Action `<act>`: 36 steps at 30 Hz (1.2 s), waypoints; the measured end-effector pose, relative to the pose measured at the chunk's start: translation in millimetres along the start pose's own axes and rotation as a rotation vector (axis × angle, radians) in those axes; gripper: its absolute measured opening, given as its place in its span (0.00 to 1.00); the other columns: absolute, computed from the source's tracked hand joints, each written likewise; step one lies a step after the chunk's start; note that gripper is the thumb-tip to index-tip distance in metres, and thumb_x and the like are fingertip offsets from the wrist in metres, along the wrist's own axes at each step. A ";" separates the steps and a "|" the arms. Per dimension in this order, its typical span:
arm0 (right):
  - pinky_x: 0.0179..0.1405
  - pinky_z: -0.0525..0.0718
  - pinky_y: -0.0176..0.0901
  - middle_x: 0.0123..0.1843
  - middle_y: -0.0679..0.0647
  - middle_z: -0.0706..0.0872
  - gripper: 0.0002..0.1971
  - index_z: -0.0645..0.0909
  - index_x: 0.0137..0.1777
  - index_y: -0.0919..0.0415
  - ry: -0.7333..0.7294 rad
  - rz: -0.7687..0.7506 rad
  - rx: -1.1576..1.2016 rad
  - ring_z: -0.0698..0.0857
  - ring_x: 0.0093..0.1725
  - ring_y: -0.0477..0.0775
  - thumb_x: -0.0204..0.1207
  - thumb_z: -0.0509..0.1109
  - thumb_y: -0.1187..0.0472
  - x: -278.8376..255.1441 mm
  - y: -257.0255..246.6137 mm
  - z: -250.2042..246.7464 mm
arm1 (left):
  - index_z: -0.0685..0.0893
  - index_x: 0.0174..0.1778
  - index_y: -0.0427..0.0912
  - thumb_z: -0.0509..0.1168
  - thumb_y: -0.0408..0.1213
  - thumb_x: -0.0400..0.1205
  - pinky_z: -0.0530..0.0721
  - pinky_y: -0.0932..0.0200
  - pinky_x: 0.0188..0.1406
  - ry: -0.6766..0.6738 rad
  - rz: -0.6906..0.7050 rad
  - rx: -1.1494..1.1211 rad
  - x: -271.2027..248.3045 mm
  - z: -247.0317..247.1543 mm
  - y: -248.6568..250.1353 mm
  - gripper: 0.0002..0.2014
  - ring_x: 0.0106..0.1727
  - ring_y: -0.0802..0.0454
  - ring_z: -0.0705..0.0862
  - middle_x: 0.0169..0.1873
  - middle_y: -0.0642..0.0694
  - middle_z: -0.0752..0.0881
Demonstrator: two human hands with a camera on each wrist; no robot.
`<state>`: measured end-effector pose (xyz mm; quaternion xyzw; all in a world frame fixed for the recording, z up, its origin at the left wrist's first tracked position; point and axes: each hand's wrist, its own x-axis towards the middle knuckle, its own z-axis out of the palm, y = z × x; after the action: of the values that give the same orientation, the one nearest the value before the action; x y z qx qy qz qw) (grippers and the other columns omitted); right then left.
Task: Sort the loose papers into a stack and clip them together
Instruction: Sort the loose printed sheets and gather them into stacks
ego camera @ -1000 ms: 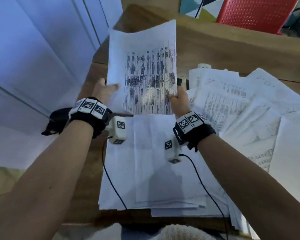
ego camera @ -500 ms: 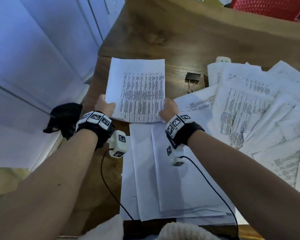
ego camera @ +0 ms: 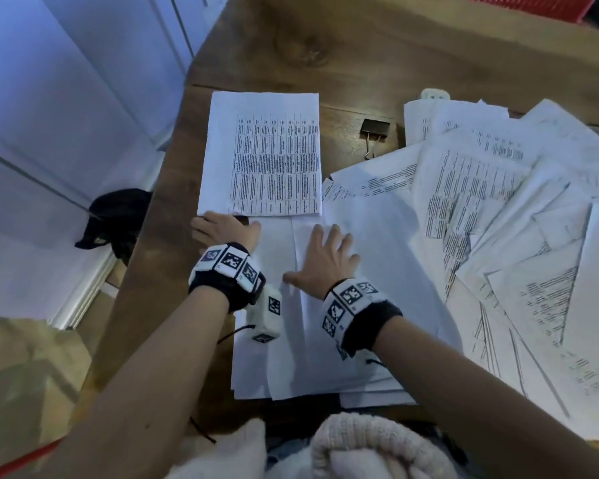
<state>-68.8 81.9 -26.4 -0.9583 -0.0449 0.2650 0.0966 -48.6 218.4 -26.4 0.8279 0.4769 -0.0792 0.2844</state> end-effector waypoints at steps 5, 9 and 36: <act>0.61 0.74 0.58 0.70 0.68 0.65 0.29 0.61 0.70 0.68 0.150 -0.059 0.013 0.67 0.68 0.71 0.71 0.68 0.61 -6.4 1.8 6.2 | 0.66 0.69 0.31 0.70 0.51 0.73 0.67 0.43 0.69 -0.100 0.050 0.118 -34.2 11.0 -11.3 0.36 0.73 0.36 0.61 0.71 0.36 0.63; 0.49 0.73 0.51 0.58 0.68 0.77 0.12 0.70 0.56 0.69 0.212 -0.132 0.194 0.77 0.59 0.69 0.73 0.59 0.72 -2.7 23.3 -11.1 | 0.80 0.60 0.36 0.66 0.44 0.78 0.69 0.42 0.71 -0.218 0.189 0.019 -37.5 15.3 -13.7 0.19 0.70 0.34 0.71 0.65 0.35 0.77; 0.34 0.72 0.42 0.34 0.62 0.77 0.08 0.78 0.44 0.75 0.518 -0.035 0.775 0.75 0.34 0.55 0.70 0.59 0.72 -34.4 60.7 -80.9 | 0.55 0.75 0.24 0.74 0.60 0.66 0.54 0.44 0.78 -0.212 0.185 0.338 -59.3 -5.3 -40.6 0.55 0.78 0.35 0.55 0.76 0.30 0.56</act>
<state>-54.3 4.8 46.1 -0.8852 0.0671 0.0125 0.4601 -114.8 192.7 -14.2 0.8910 0.3465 -0.2182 0.1961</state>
